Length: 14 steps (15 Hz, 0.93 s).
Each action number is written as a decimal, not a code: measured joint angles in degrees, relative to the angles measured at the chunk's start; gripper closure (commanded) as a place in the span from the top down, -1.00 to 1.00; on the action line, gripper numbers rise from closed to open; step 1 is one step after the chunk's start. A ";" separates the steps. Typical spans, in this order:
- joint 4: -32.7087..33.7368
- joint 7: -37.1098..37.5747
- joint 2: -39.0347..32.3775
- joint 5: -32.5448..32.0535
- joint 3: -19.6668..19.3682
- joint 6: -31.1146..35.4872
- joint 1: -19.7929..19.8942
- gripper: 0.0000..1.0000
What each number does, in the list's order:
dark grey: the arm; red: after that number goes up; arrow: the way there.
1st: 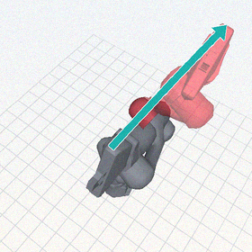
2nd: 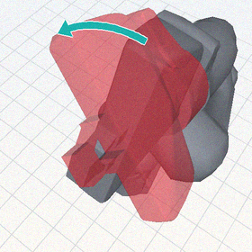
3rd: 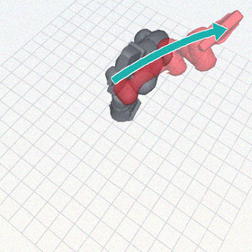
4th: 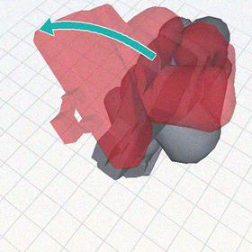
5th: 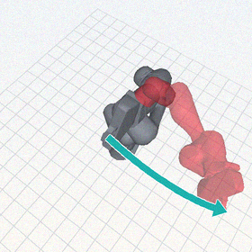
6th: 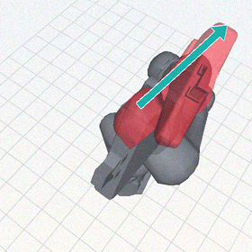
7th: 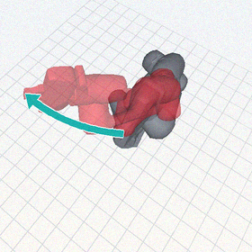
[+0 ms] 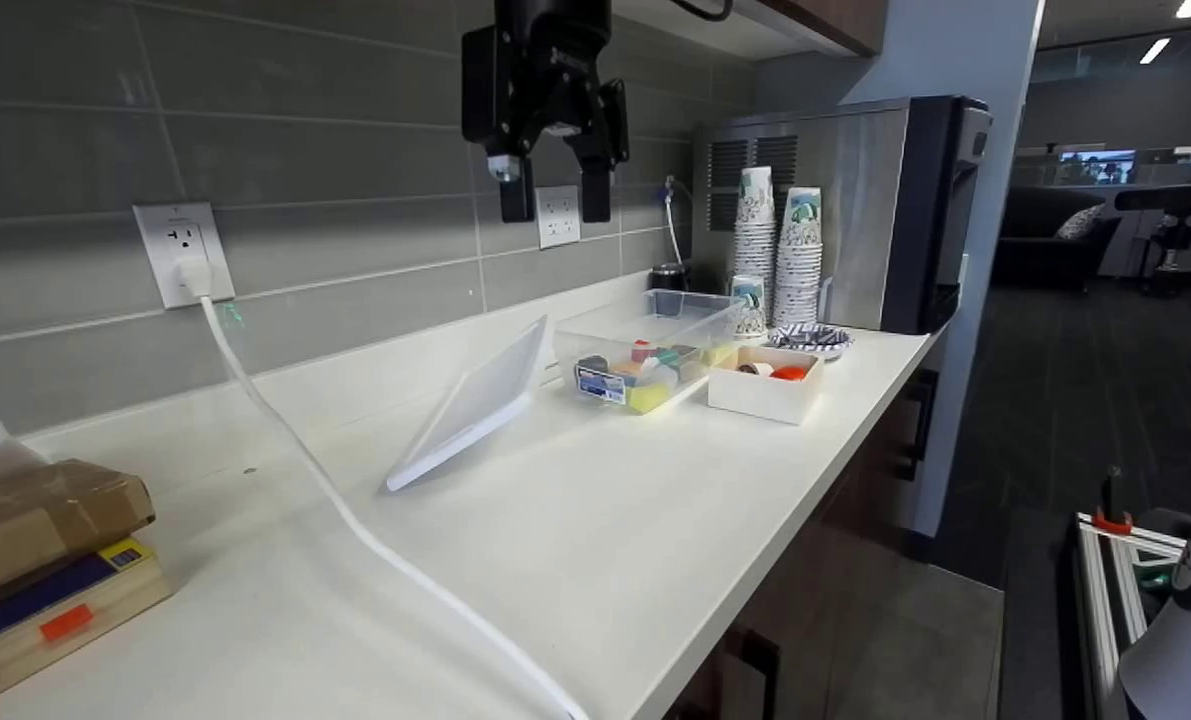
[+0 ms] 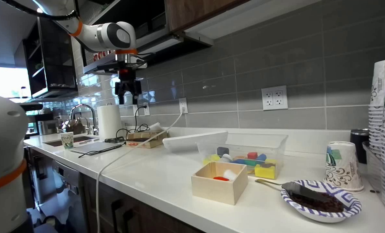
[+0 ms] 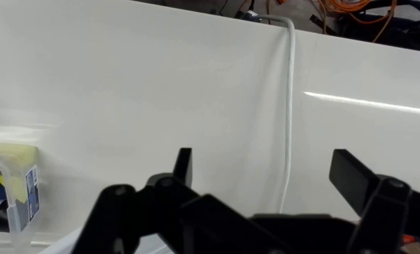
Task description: Open and close the top left cabinet door
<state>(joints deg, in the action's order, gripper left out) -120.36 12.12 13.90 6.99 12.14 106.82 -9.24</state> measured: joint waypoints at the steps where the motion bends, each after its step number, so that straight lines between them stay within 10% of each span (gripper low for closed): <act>1: -0.03 0.00 0.28 -0.37 -0.27 0.00 0.16 1.00; 14: -4.16 -0.07 26.01 -13.10 -12.22 -2.46 13.49 1.00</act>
<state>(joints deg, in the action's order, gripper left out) -124.53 12.05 39.92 -6.11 -0.08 104.36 4.25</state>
